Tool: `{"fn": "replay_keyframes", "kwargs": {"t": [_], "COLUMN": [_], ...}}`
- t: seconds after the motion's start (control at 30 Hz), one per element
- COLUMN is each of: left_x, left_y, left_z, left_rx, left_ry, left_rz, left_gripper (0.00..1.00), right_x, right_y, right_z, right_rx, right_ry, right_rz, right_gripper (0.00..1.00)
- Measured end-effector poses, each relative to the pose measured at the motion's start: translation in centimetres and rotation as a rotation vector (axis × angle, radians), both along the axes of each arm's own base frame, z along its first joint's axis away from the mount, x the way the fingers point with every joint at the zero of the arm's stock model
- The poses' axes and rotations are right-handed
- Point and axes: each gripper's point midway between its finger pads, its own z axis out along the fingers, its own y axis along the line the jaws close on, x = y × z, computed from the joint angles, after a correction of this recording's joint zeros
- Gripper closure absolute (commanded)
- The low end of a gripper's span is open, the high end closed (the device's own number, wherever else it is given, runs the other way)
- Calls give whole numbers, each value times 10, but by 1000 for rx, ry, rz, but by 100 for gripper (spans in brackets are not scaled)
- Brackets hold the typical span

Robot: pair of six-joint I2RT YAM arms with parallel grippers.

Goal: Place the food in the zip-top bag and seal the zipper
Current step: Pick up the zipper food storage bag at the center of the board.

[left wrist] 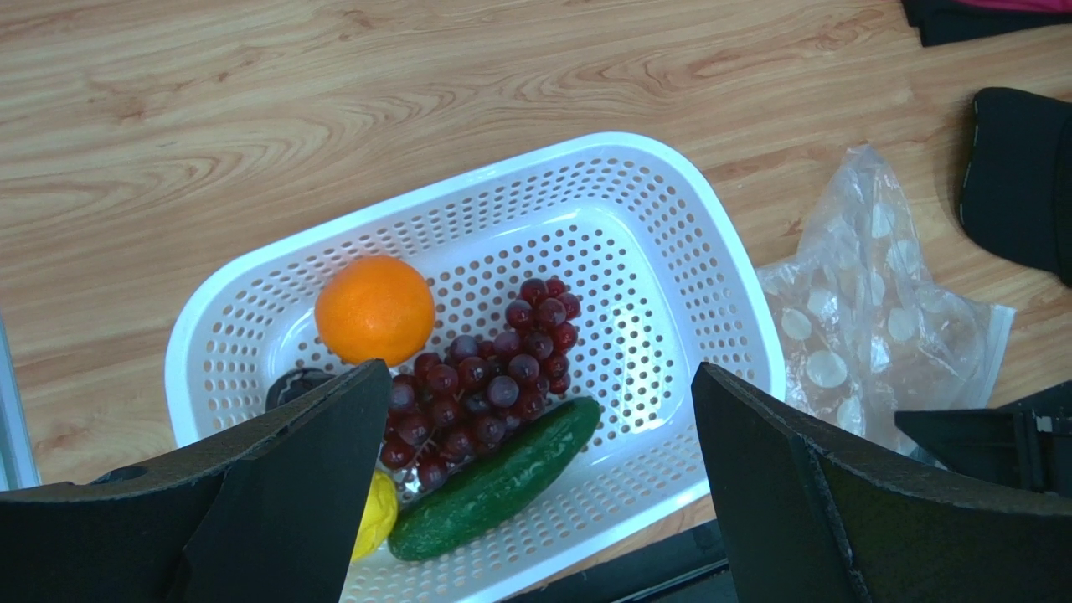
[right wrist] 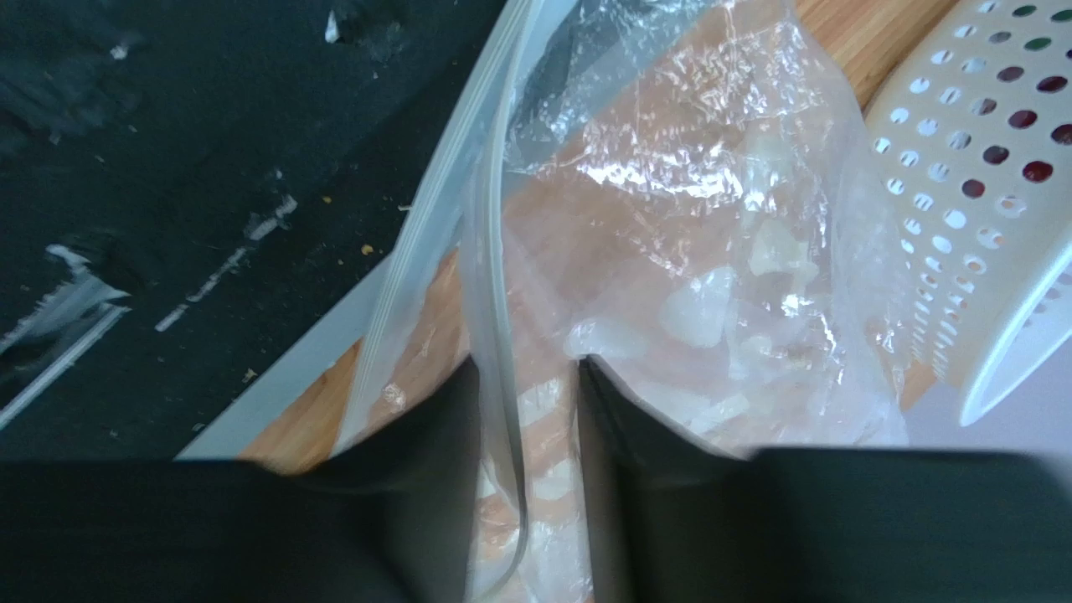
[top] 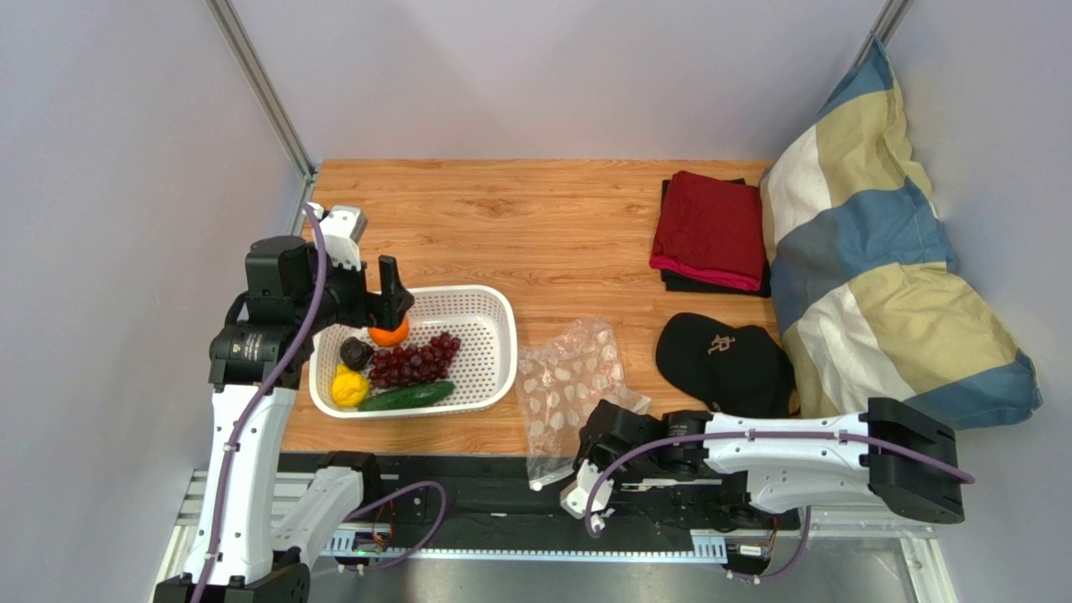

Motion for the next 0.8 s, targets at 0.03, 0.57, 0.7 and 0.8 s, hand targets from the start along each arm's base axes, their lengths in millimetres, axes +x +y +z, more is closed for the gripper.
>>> {"fn": "replay_keyframes", "kwargs": {"t": [0.03,0.57,0.7,0.8], "left_x": [0,22,34,40], "left_y": [0,-27,-42,-57], "left_z": [0,4,3,4], "left_rx": [-1,-86,-139,-189], "left_ry": [0,27,45,59], "left_rz": [-2,-117,-140,-161], "left_gripper": [1,1,1,3], "right_x": [2,48,94,127], "right_y": [-2,-8,-28,-22], "right_z": [-2,150,148,166], "right_rx": [-15,400,440,532], "right_ry": [-14,222,381,530], "right_rz": [-5,-650,-1036,-1267], "right_gripper": [93,100,100,100]}}
